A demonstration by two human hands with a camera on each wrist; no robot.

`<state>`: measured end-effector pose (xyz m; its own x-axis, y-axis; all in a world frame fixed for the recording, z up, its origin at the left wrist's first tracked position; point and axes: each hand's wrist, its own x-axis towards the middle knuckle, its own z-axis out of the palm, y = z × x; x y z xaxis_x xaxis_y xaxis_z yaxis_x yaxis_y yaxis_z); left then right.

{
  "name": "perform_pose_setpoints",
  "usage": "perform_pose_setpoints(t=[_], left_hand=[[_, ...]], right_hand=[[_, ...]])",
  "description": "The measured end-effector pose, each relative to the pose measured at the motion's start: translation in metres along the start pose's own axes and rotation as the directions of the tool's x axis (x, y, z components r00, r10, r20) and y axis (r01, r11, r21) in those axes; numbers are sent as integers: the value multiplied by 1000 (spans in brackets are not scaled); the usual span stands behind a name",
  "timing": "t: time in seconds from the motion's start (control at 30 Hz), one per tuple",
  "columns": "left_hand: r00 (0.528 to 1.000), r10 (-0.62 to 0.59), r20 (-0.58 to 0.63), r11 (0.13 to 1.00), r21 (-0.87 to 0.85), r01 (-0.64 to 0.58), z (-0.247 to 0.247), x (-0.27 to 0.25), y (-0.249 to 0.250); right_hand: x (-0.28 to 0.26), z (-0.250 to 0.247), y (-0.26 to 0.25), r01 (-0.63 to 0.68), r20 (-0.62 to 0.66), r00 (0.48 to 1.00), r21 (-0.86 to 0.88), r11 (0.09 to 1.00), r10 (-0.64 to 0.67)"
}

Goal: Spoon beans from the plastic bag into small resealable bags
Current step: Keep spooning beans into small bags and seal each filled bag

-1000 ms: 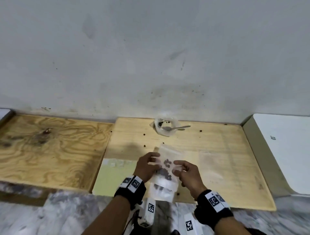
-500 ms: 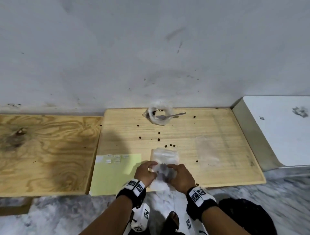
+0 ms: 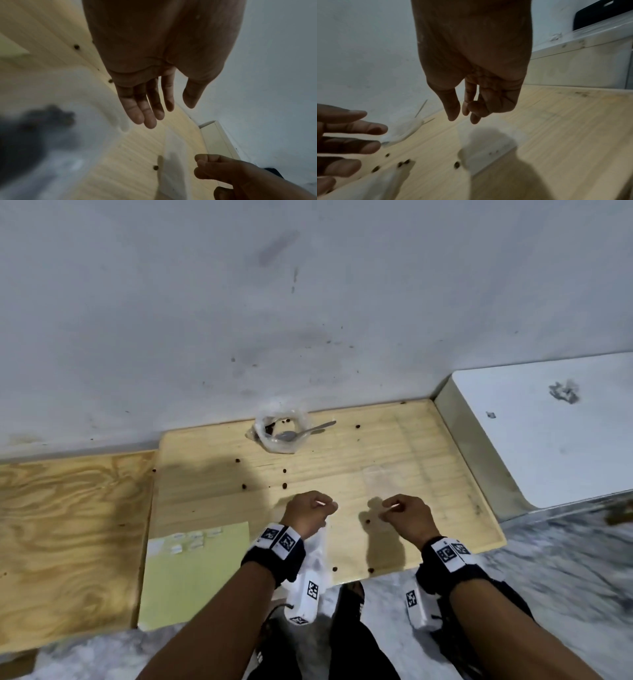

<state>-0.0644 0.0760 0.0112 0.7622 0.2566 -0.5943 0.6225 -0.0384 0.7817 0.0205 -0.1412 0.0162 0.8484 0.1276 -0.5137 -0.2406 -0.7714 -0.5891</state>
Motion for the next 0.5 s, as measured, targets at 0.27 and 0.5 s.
perform_pose_setpoints(t=[0.27,0.5], left_hand=[[979,-202,9,979,-15,203,101,60,34],[963,-233,-134,968,67,244,132,85,42]], right_hand=[[77,-53,37,-112,65,991,-99,989,119],[95,-52,38,-51,145,986,-180,982,77]])
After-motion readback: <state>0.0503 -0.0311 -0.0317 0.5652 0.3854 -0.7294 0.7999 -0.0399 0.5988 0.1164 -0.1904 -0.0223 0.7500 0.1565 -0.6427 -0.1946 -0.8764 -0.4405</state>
